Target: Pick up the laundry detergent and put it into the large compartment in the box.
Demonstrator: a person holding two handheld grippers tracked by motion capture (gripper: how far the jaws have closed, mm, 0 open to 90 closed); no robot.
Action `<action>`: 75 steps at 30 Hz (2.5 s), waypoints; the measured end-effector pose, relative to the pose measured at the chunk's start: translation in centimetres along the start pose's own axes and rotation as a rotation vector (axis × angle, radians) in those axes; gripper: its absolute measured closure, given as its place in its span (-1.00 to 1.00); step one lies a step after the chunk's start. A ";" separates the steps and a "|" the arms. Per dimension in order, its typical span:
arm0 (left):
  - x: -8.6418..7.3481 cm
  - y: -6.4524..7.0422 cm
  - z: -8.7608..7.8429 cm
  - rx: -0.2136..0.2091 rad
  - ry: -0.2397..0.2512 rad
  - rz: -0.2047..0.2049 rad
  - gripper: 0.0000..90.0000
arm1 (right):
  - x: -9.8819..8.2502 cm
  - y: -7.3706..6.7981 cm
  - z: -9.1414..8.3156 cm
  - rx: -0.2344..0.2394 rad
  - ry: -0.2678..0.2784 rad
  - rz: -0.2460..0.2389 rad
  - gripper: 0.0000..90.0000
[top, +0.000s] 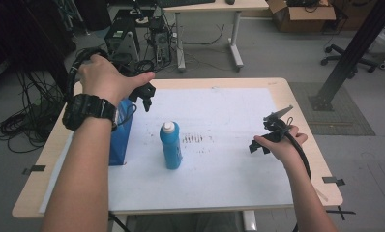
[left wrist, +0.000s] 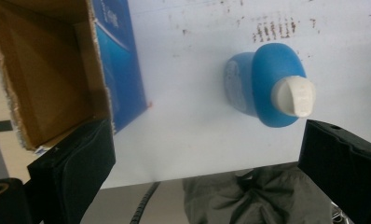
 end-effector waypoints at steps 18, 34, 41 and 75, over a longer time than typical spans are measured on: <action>0.8 3.2 0.8 -0.015 0.004 0.010 -0.91 | -0.2 0.4 -0.3 0.012 0.007 -0.009 -0.92; 1.8 5.8 2.5 -0.022 0.006 0.015 -0.91 | -0.7 1.1 0.0 0.020 0.009 -0.001 -0.92; 1.8 6.2 3.6 -0.006 0.004 0.006 -0.91 | -0.8 1.4 0.3 0.026 0.013 0.003 -0.92; 2.1 7.7 10.2 -0.026 -0.075 0.004 -0.91 | -1.5 2.3 1.7 0.046 0.001 0.011 -0.92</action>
Point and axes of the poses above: each handheld gripper's, and its own axes: z roughly forward along the jaws, x roughly out of its top, y roughly to its right, the point moved 2 cm from there along z, roughly forward along the jaws, and after that the axes turned 11 degrees about z, right-handed, at the moved point
